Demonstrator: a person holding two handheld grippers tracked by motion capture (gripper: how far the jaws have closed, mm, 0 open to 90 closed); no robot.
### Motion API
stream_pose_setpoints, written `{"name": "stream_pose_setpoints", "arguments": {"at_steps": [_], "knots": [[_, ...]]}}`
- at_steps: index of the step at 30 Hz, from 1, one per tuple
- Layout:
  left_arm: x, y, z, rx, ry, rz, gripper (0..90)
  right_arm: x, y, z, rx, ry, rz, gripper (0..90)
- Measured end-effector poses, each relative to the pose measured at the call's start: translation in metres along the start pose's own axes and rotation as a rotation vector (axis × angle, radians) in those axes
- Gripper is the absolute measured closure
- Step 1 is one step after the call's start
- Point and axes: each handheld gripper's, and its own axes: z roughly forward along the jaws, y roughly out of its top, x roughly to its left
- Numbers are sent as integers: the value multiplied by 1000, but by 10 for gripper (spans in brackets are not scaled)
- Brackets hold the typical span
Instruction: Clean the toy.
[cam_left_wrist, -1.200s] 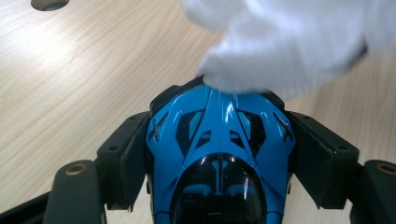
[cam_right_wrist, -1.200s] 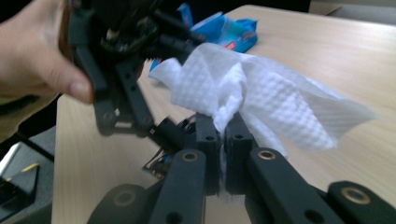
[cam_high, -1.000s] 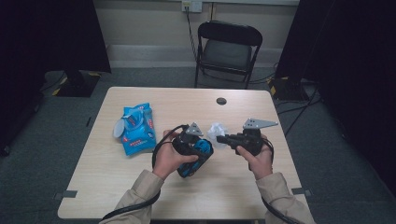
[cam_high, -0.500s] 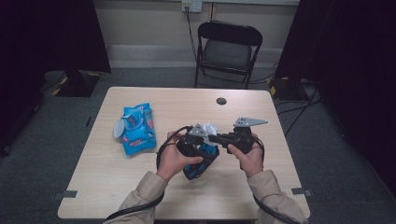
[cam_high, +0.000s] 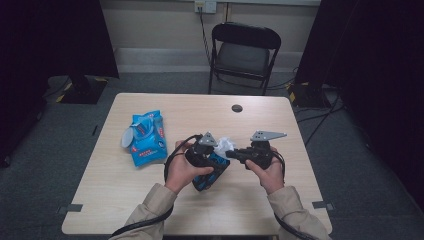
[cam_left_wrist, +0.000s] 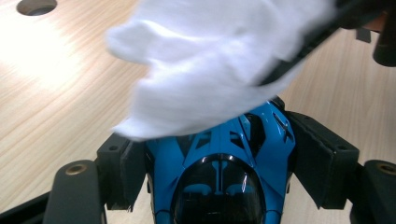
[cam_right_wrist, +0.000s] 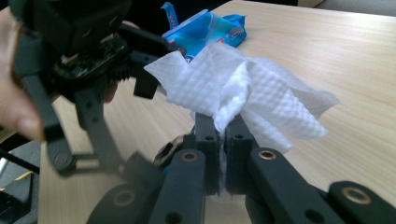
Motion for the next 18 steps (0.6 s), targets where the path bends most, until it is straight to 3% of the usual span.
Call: {"name": "stream_pose_setpoints", "arguments": {"at_steps": [8, 18], "knots": [[6, 0, -5, -3, 18, -10, 262, 3, -9, -3, -1, 31, -4, 870], [8, -1, -13, -18, 22, -13, 262, -6, -15, -13, -30, -2, 14, 870]]}}
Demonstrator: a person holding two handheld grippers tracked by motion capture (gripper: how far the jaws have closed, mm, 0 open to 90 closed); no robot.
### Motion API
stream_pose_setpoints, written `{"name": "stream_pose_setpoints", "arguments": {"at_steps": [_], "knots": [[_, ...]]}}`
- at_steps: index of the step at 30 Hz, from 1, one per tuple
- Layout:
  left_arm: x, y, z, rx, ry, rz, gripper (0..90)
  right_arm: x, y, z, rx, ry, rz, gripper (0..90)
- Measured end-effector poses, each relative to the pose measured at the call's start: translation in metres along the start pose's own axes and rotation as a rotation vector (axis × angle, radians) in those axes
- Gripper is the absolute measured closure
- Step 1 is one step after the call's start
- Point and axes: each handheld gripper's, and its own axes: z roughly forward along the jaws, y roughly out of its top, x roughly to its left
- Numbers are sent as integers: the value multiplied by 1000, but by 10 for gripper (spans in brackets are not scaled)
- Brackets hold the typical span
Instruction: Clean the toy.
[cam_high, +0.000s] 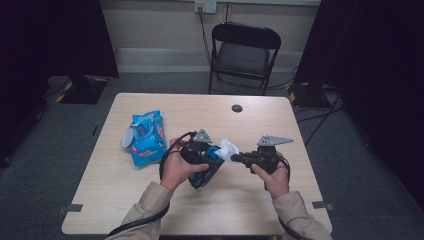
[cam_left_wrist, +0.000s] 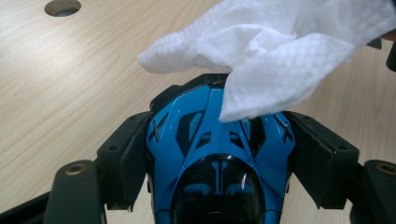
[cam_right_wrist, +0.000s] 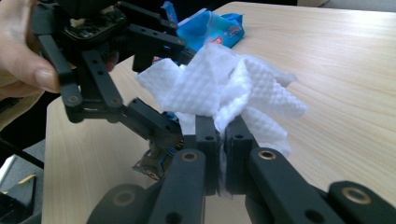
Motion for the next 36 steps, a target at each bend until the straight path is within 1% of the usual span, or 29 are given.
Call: {"name": "stream_pose_setpoints", "arguments": {"at_steps": [6, 8, 11, 12, 14, 17, 19, 25, 29, 36], "knots": [[-1, 5, -5, -7, -7, 10, 262, -4, -3, -1, -6, -23, 8, 870], [-1, 6, -8, -21, -9, 5, 262, -7, -5, -1, -5, -34, 14, 871], [-1, 9, -10, -27, -19, 2, 262, -8, -6, 0, 1, -30, 18, 871], [-2, 12, -11, -31, -21, 6, 262, -8, -8, 2, 13, -27, 5, 870], [-2, 15, -11, -36, -26, 10, 262, -7, -9, 4, 17, -25, 3, 870], [-3, 18, -11, -42, -37, 2, 261, -4, -9, 9, 26, -13, -3, 871], [-4, 19, -10, -39, -35, 6, 262, -2, -10, 12, 30, -3, -8, 870], [-3, 20, -9, -46, -38, -8, 262, 1, -12, 16, 42, 19, -20, 870], [-2, 21, -9, -52, -36, -9, 262, 4, -15, 20, 55, 34, -25, 871], [-2, 23, -10, -58, -39, -13, 261, 9, -23, 29, 77, 83, -28, 871]]}}
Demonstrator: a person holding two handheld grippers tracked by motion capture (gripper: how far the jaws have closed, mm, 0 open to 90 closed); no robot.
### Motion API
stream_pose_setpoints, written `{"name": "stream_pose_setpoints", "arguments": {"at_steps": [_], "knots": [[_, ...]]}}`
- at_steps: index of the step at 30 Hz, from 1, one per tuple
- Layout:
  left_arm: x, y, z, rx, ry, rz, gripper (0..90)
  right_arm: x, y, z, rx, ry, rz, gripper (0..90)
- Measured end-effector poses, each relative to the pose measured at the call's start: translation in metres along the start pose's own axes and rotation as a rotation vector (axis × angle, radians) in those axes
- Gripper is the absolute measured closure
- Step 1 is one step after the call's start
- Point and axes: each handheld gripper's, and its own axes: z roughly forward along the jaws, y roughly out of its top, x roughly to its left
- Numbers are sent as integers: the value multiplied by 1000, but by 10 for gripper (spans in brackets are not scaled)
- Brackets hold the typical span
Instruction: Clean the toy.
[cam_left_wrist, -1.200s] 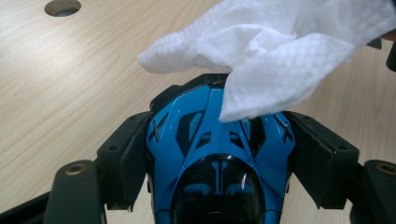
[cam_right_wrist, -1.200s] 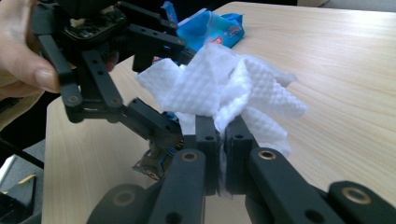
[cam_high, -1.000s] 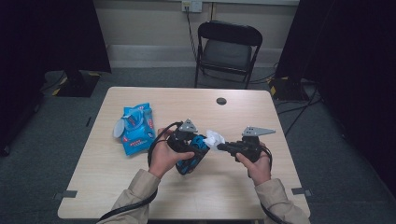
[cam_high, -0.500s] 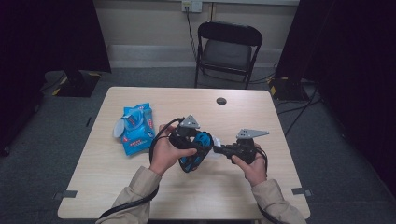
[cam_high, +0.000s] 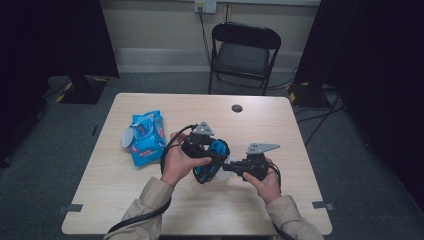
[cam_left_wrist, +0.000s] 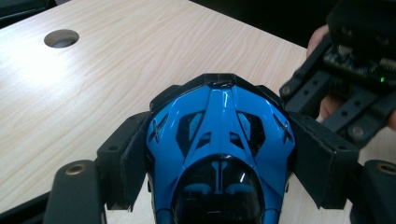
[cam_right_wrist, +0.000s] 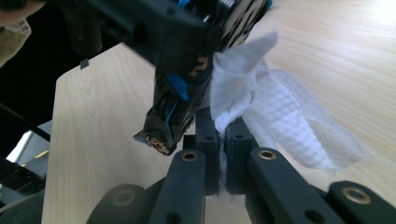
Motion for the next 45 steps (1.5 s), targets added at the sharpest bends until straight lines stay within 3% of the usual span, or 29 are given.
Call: {"name": "stream_pose_setpoints", "arguments": {"at_steps": [6, 9, 18, 25, 38, 45], "knots": [[2, -1, -1, 1, 7, -5, 262, 2, -6, 5, 22, 31, 1, 871], [3, -2, -4, 5, 6, -9, 262, 0, -6, 2, 34, 7, -5, 871], [8, -13, -6, 30, 17, -15, 262, -12, 14, -30, -70, -61, 15, 871], [10, -19, -3, 37, 15, -26, 262, -15, 33, -47, -167, -49, 34, 871], [10, -10, -5, 19, 13, -20, 262, -16, 19, -31, -178, 19, 94, 872], [9, -9, -4, 12, 9, -18, 262, -14, 14, -21, -140, 27, 95, 872]]}}
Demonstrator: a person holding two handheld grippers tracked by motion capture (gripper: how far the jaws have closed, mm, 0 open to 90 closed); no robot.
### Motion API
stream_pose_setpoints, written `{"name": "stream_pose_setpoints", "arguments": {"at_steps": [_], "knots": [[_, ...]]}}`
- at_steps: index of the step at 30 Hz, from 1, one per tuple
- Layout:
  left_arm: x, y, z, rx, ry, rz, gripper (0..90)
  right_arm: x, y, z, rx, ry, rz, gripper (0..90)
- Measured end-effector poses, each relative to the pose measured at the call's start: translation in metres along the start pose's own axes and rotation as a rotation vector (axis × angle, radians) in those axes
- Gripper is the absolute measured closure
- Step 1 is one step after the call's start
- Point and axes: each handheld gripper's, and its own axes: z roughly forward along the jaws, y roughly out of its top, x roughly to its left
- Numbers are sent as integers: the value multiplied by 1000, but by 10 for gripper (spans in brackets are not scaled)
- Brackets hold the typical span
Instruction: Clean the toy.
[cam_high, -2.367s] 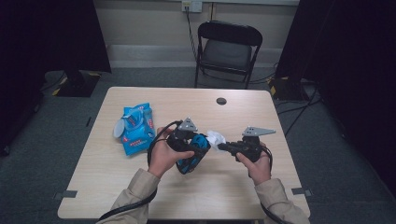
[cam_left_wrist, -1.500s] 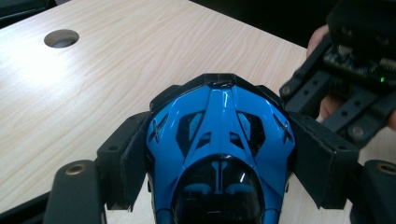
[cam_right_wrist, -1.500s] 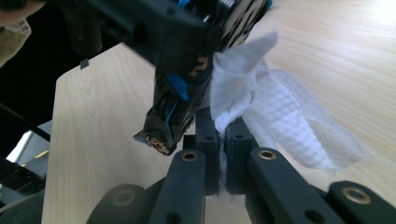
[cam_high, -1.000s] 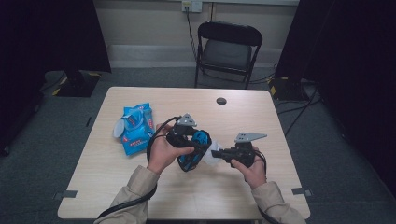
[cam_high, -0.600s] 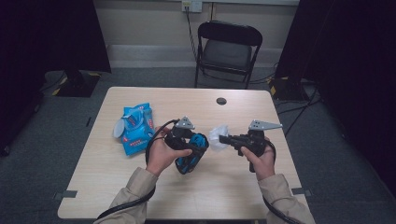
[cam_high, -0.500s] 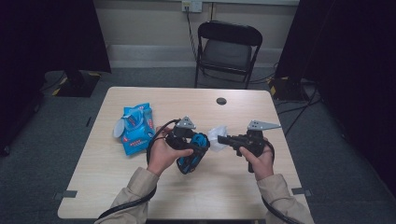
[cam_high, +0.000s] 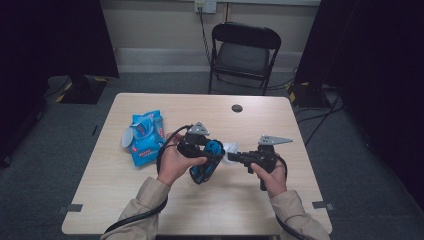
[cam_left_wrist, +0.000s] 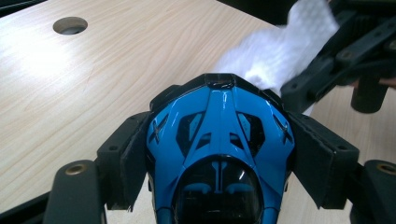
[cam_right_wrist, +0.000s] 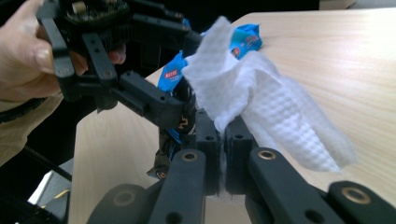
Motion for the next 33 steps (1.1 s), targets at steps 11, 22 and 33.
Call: {"name": "stream_pose_setpoints", "arguments": {"at_steps": [11, 22, 33], "knots": [[0, 3, 0, -1, -8, -9, 262, 2, -7, 10, 28, 16, -7, 872], [-1, 7, -1, -12, -6, -5, 262, 5, -18, 21, 67, 33, -7, 872], [0, 8, -2, -15, -1, -9, 262, 7, -29, 30, 122, 42, -19, 872]]}}
